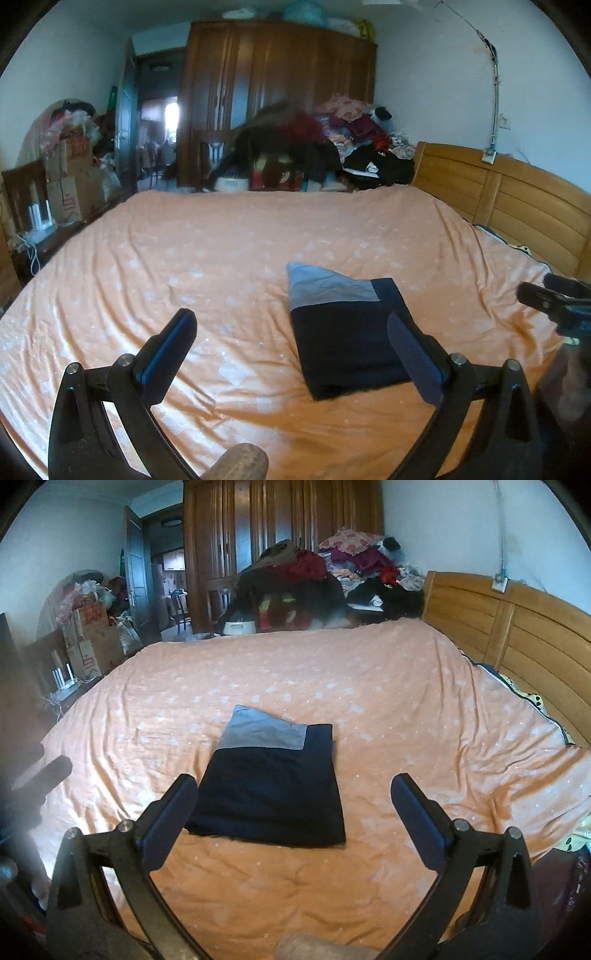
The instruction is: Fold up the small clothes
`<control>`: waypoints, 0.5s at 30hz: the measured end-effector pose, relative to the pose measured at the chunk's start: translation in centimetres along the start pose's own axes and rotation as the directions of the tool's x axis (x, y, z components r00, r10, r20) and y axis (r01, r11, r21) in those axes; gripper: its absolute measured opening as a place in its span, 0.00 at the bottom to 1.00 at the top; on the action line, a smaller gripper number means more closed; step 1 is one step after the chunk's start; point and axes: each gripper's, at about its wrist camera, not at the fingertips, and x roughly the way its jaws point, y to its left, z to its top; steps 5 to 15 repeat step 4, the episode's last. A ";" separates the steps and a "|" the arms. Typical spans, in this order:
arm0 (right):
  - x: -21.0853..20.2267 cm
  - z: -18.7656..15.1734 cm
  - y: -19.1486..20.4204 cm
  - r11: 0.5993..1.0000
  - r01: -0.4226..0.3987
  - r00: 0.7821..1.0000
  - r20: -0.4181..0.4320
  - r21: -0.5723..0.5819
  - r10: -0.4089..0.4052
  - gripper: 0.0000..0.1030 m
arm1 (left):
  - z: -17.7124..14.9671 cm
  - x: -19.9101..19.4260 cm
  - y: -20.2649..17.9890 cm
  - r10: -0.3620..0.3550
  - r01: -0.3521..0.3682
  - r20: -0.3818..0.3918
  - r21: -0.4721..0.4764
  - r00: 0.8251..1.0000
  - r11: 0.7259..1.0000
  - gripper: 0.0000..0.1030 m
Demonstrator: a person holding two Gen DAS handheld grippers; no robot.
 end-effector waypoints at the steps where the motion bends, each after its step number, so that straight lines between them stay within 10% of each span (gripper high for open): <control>1: -0.3 0.0 0.0 1.000 0.002 1.000 0.007 -0.004 -0.002 1.00 | 0.1 -0.1 -0.1 0.001 -0.001 -0.001 -0.001 1.000 1.000 1.00; 15: -0.9 -0.3 0.3 1.000 0.000 1.000 0.009 -0.019 0.000 1.00 | 0.5 -1.0 -0.2 0.008 -0.008 0.006 -0.010 1.000 1.000 1.00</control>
